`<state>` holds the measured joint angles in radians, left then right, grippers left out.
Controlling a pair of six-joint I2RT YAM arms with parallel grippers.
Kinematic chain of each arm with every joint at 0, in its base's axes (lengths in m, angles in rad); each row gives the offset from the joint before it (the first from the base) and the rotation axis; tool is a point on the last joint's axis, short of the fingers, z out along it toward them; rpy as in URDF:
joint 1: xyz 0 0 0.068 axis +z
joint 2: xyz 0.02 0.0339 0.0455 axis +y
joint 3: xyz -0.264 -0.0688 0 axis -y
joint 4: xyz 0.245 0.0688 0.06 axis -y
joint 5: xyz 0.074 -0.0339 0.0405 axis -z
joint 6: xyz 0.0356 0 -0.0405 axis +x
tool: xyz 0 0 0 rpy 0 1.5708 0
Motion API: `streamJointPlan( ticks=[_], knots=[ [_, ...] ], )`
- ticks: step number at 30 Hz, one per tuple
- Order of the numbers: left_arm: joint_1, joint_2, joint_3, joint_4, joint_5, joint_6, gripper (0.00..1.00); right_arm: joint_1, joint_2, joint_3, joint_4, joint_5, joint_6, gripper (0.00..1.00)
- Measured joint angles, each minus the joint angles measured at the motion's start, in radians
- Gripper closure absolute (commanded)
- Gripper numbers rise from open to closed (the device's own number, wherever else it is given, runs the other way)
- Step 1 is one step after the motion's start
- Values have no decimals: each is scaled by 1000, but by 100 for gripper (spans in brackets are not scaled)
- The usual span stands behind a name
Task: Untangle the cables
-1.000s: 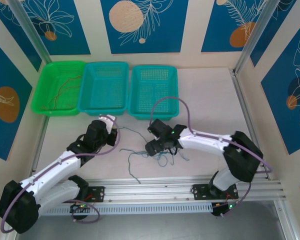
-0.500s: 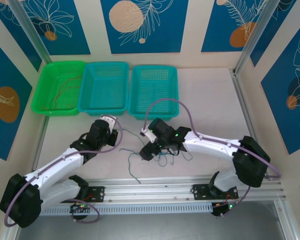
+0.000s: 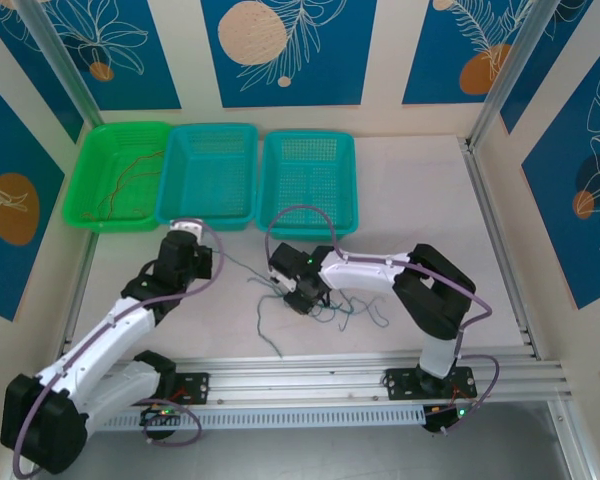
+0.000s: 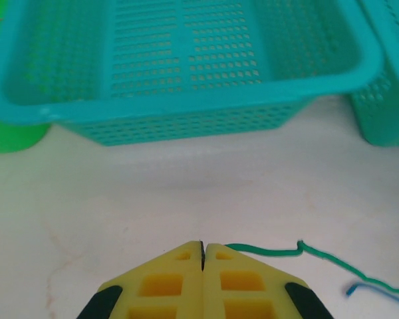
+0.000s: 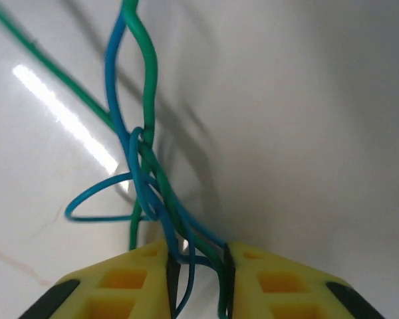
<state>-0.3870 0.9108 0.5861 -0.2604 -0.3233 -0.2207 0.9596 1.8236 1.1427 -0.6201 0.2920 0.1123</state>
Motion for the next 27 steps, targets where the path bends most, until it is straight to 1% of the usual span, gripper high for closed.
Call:
streamJointPlan(
  ticks=[3,7,12,14,15,16,17,19,20,22,25,27],
  knots=[
    [67,-33,2,-56,4,-42,100,-25,27,39,-14,0,23,79],
    [172,-75,9,-108,-33,-79,100,-39,31,37,-87,18,53,80],
    [263,-126,32,-145,-51,-107,100,-55,-1,0,-140,38,97,80],
    [287,-139,33,-139,-25,-111,100,-66,-11,-13,-164,42,105,79],
    [294,-145,31,-123,26,-103,93,-69,-14,-16,-175,43,105,80],
    [298,-147,24,-87,115,-89,80,-70,-16,-19,-183,42,105,80],
    [297,-147,13,-42,200,-74,72,-71,-17,-19,-185,42,102,80],
    [272,-128,-16,67,401,-58,64,-71,-19,-19,-185,41,94,80],
    [248,-112,-19,94,460,-37,60,-71,-19,-19,-185,37,91,80],
    [150,-63,-19,136,573,34,50,-71,-21,-20,-185,29,80,80],
    [22,15,-13,142,644,155,40,-75,-31,-25,-181,12,70,80],
    [-21,91,-2,131,656,219,35,-77,-39,-27,-180,2,61,79]
  ],
)
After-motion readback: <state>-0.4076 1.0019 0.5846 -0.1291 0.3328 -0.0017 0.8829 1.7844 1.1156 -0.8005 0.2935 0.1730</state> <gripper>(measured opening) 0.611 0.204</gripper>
